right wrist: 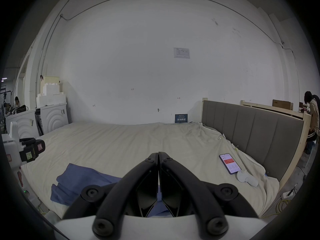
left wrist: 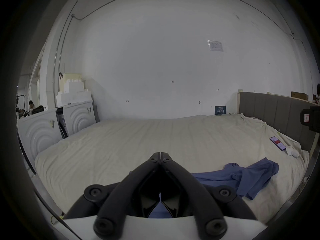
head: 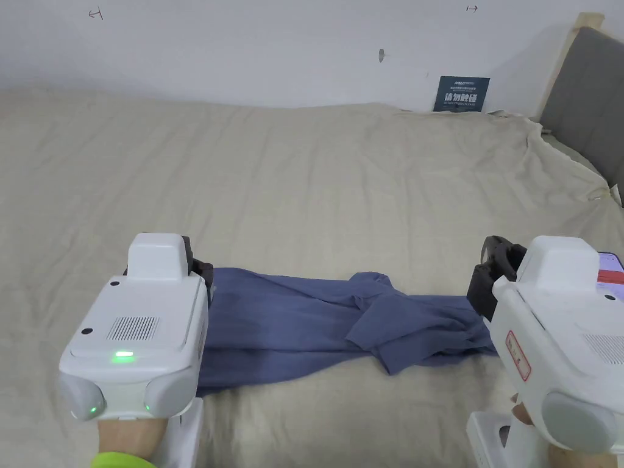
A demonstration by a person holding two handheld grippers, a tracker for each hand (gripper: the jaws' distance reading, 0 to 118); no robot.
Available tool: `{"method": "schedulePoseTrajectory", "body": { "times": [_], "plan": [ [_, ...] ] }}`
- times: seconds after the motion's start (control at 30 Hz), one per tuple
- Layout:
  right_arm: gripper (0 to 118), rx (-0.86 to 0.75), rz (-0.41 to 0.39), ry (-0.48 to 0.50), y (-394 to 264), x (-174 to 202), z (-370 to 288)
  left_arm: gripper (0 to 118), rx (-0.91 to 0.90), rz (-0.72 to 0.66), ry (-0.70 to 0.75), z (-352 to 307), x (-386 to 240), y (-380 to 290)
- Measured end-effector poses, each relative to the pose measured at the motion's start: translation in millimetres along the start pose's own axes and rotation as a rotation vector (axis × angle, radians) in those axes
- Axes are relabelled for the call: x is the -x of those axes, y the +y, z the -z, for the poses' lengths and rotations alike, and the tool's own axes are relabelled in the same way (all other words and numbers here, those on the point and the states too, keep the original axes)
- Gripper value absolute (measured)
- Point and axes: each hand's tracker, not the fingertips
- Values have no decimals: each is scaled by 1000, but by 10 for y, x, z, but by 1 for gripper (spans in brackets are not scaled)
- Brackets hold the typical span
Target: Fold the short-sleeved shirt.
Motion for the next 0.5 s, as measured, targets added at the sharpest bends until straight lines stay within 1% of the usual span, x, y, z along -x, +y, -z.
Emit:
{"method": "schedulePoseTrajectory", "body": {
  "times": [0.23,0.5],
  "plan": [
    [0,40,-2,6,-122,-13,-12,0,14,-5,-10,-92,-4,-79],
    [0,62,-2,-1,-96,-66,22,0,9,-20,-14,-164,-26,-27]
  ]
}}
